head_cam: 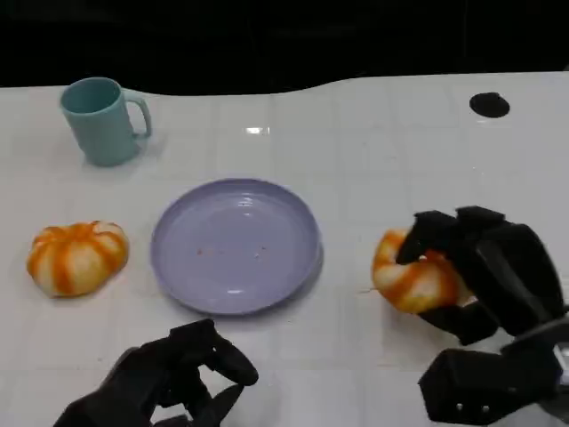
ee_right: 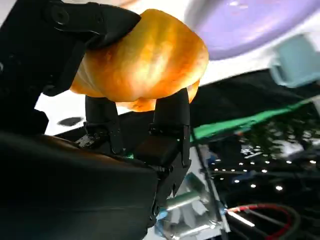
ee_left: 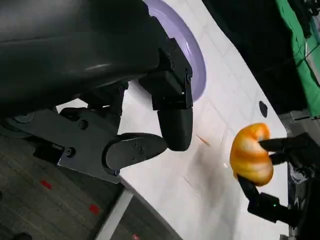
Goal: Grasp the bread from the table and place it into the plate.
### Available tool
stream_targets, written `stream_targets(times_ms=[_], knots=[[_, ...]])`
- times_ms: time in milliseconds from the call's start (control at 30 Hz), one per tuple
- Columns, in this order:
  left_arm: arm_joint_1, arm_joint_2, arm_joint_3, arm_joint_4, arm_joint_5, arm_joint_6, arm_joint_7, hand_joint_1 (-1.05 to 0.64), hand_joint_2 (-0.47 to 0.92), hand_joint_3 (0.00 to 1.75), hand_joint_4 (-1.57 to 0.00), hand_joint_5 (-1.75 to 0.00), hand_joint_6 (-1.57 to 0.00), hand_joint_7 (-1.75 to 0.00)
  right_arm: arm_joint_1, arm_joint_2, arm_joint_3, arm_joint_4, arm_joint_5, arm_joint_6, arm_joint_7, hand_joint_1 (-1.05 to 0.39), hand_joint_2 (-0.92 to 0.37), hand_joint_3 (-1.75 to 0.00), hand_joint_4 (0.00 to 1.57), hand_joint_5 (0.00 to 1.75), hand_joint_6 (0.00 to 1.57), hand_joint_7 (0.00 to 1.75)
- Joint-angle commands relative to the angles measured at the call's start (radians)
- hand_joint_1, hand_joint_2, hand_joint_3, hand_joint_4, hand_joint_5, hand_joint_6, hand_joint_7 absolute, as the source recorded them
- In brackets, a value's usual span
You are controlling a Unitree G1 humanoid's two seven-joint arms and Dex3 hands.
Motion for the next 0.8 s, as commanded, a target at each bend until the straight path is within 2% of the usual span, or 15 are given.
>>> stream_targets(times_ms=[33,100,200,333,467,533,567,633,800], knots=[[0.003,0.004,0.001,-0.004,0.002,0.003,0.006,-0.23,0.82,0.63,-0.64,-1.75,-0.63,-1.26,-0.021,0.045,0.003,-0.043,0.034,0.013,0.05,-0.1,-0.22,-1.35,0.99,1.75,0.83,1.57],[0.004,0.005,0.002,-0.004,0.002,0.003,0.005,-0.23,0.82,0.63,-0.64,-1.75,-0.63,-1.26,-0.032,0.072,0.005,-0.04,0.049,0.02,0.073,-0.1,-0.22,-1.36,1.0,1.75,0.83,1.57],[0.005,0.009,0.002,-0.007,0.008,0.0,0.004,-0.22,0.82,0.64,-0.64,-1.75,-0.63,-1.26,-0.05,0.106,0.013,-0.04,0.048,0.04,0.103,-0.08,-0.2,-1.39,0.98,1.75,0.87,1.42],[0.005,0.011,0.002,-0.007,0.011,-0.001,0.004,-0.2,0.82,0.64,-0.63,-1.75,-0.63,-1.27,-0.099,0.154,0.036,0.004,0.038,0.053,0.113,-0.08,-0.18,-1.43,0.99,1.75,0.9,1.37],[0.006,0.012,-0.003,-0.003,0.019,-0.009,0.006,-0.21,0.81,0.64,-0.63,-1.75,-0.63,-1.27,-0.17,0.204,0.053,0.103,0.053,0.022,0.1,-0.07,-0.21,-1.42,0.99,1.75,0.86,1.47],[0.007,0.009,-0.005,0.0,0.02,-0.01,0.007,-0.22,0.81,0.65,-0.63,-1.75,-0.63,-1.27,-0.21,0.233,0.058,0.159,0.057,0.012,0.088,-0.08,-0.24,-1.4,0.97,1.75,0.77,1.66],[0.007,0.008,-0.007,0.003,0.023,-0.013,0.008,-0.22,0.81,0.65,-0.64,-1.75,-0.63,-1.27,-0.235,0.25,0.062,0.189,0.055,0.013,0.084,-0.08,-0.24,-1.39,0.97,1.75,0.75,1.7],[0.007,0.006,-0.01,0.005,0.028,-0.016,0.011,-0.21,0.81,0.65,-0.64,-1.75,-0.63,-1.27,-0.269,0.269,0.068,0.232,0.053,0.011,0.074,-0.09,-0.25,-1.39,0.97,1.75,0.73,1.74],[0.008,0.001,-0.018,0.013,0.034,-0.026,0.014,-0.21,0.81,0.64,-0.64,-1.75,-0.63,-1.26,-0.396,0.329,0.086,0.434,0.059,-0.021,0.023,-0.12,-0.26,-1.39,0.99,1.75,0.73,1.75]])
